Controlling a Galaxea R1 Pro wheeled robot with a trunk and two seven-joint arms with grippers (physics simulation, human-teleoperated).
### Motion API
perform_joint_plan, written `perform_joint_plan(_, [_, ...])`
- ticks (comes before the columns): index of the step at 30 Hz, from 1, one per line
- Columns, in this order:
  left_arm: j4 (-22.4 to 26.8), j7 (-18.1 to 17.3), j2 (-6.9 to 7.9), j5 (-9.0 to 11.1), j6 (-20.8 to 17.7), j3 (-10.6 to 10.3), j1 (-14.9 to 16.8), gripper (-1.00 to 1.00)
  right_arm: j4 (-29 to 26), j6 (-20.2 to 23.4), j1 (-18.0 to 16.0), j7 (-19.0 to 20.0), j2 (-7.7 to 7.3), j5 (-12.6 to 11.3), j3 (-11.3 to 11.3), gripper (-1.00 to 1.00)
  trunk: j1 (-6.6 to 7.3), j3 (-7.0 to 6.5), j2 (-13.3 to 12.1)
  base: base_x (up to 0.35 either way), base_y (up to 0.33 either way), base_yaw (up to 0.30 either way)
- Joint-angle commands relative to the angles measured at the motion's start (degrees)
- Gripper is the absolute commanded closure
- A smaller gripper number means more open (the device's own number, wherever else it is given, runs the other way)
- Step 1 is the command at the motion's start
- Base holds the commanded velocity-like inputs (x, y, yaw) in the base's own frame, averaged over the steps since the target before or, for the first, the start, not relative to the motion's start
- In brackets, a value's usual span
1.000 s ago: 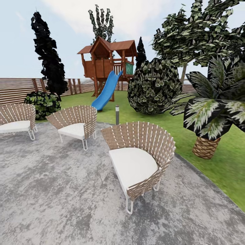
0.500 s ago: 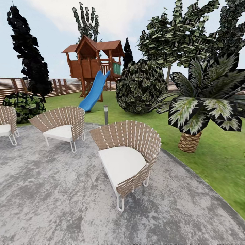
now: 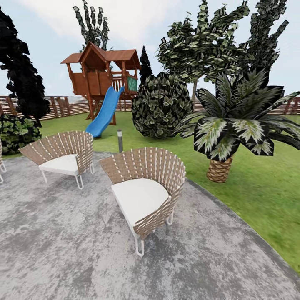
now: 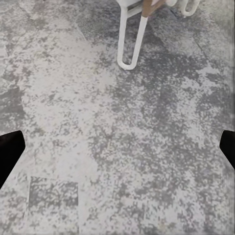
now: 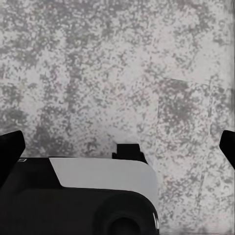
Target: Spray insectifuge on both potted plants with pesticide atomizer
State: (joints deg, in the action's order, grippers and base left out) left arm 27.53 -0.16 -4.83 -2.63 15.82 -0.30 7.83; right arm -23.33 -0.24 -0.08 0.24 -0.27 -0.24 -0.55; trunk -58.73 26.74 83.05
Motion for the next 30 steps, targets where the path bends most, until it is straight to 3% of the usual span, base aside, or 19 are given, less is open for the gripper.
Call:
perform_joint_plan(1, [-0.02, -0.02, 0.00, -0.27, 0.18, 0.04, 0.01, -1.00, -0.02, -0.02, -0.01, 0.06, 0.01, -0.03, -0.06, -1.00, 0.00, 0.05, 0.03, -0.001, 0.000, -0.275])
perform_joint_plan(7, [-0.02, -0.02, 0.00, -0.27, 0.18, 0.04, -0.01, -1.00, -0.02, -0.02, -0.01, 0.06, 0.01, -0.03, -0.06, -1.00, 0.00, 0.05, 0.03, 0.000, 0.000, -0.255])
perform_joint_plan(24, [-0.02, -0.02, 0.00, -0.27, 0.18, 0.04, 0.00, -1.00, -0.05, -0.02, -0.01, 0.05, -0.07, -0.03, -0.06, -1.00, 0.00, 0.05, 0.03, 0.000, 0.000, -0.038])
perform_joint_plan(30, [-0.02, -0.02, 0.00, -0.27, 0.18, 0.09, -0.01, -1.00, -0.05, -0.02, -0.01, 0.10, -0.08, -0.06, -0.07, -1.00, 0.00, -0.03, 0.03, 0.000, 0.000, -0.191])
